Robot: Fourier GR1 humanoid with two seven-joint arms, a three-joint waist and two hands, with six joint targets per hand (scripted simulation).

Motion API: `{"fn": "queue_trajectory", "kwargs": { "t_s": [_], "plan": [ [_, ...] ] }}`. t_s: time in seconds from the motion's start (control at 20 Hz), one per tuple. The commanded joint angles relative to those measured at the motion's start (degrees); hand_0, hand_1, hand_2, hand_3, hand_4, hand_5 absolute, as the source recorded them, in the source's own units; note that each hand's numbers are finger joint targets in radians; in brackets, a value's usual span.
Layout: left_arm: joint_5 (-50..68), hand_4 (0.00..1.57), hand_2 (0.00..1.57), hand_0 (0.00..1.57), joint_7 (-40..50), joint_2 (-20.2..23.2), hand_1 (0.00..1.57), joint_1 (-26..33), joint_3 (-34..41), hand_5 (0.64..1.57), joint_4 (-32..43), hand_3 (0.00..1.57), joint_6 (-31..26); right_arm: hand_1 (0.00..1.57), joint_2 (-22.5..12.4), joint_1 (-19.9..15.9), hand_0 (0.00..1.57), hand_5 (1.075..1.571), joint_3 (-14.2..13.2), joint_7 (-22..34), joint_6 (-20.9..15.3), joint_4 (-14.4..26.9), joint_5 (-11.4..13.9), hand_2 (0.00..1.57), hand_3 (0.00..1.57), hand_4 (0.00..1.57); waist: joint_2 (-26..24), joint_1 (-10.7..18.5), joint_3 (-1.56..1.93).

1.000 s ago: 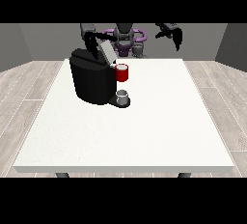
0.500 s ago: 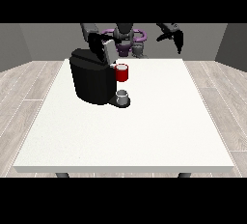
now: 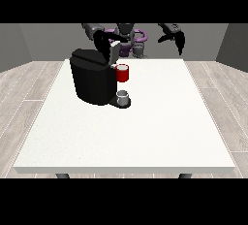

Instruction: Insert the coffee pod into the coffee machine and close the lid

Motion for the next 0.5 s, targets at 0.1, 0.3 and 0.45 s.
{"fn": "queue_trajectory", "kwargs": {
  "t_s": [0.1,0.3,0.45],
  "plan": [
    [0.1,0.33,0.0,0.0,-0.5,-0.1,0.0,0.1,-0.7,1.571,1.3,0.0,-0.9,0.0,2.7,-3.7,0.0,1.571,5.8,0.0,0.0,-2.6,4.1,0.0,0.0,0.0,-1.0,3.3,-0.58],
    [-0.5,0.39,0.0,0.0,-2.8,-0.7,0.0,-2.4,-1.6,1.571,0.3,0.0,-0.3,0.0,-1.9,-8.7,0.0,1.571,3.2,2.4,0.7,-4.1,3.5,0.0,0.0,0.2,3.0,6.6,-0.56],
    [-0.3,0.44,0.0,0.0,-0.7,-1.0,0.0,-2.9,-2.8,1.571,0.3,0.0,-1.5,0.0,0.0,-8.3,0.0,1.571,4.9,5.1,-2.1,-5.5,5.5,0.0,0.0,0.26,1.6,8.6,-0.55]
  ]
}}
